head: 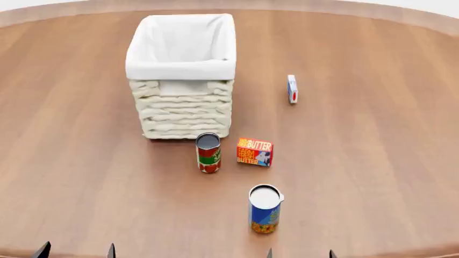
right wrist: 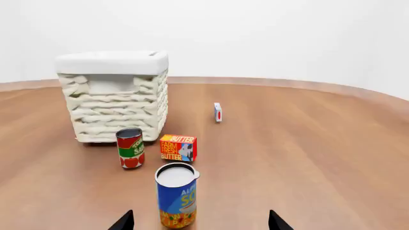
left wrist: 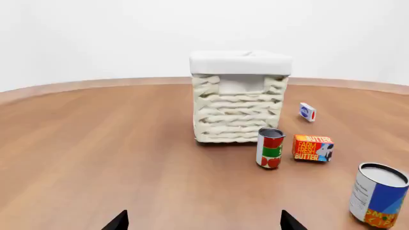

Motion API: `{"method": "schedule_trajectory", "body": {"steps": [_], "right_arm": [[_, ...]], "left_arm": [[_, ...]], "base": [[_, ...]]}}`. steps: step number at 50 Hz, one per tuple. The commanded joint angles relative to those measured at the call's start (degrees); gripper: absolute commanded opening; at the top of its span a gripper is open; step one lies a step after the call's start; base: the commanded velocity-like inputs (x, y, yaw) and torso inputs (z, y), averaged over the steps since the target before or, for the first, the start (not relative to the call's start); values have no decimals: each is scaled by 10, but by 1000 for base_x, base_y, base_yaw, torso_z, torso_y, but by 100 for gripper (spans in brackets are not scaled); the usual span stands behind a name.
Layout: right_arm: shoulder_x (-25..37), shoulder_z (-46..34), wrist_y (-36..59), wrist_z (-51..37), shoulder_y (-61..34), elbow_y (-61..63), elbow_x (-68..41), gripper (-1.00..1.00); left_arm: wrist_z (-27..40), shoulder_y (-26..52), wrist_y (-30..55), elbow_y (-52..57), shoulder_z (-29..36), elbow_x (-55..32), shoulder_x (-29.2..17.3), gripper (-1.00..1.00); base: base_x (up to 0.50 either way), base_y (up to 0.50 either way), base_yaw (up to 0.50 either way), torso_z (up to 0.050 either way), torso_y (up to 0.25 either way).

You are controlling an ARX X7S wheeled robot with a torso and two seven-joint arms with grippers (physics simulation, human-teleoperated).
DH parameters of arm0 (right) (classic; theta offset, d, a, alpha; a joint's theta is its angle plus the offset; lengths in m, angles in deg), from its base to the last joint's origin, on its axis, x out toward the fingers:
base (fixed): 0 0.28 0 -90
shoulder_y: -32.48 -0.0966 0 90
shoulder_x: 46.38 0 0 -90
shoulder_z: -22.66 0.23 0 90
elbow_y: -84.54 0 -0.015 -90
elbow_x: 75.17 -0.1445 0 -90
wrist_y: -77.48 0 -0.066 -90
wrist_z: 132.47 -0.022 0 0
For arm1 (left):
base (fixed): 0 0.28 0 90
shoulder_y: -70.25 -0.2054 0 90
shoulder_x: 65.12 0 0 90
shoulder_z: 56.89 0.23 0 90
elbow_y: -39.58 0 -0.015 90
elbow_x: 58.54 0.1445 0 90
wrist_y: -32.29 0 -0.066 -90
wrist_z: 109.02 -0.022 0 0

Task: Pick up the alphabet soup and put it in the basket.

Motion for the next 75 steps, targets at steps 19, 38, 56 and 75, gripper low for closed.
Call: {"method": "schedule_trajectory", "body": {"steps": [19, 38, 56, 75], "right_arm": [[41, -40, 88, -47, 40, 254, -34, 100], [61, -51, 121, -54, 60, 362, -71, 100], [74, -63, 114, -67, 58, 350, -78, 100], [85, -73, 117, -81, 59, 355, -88, 100]], "left_arm": [[63, -88, 76, 281, 31, -16, -43, 100], [88, -148, 84, 423, 42, -29, -60, 100], [107, -145, 86, 419, 51, -33, -72, 100], [122, -143, 93, 420, 59, -36, -85, 100]], "base": [[0, 0, 0, 0, 0], [76, 0, 0, 0, 0], [500, 0, 0, 0, 0], [500, 0, 0, 0, 0]]}}
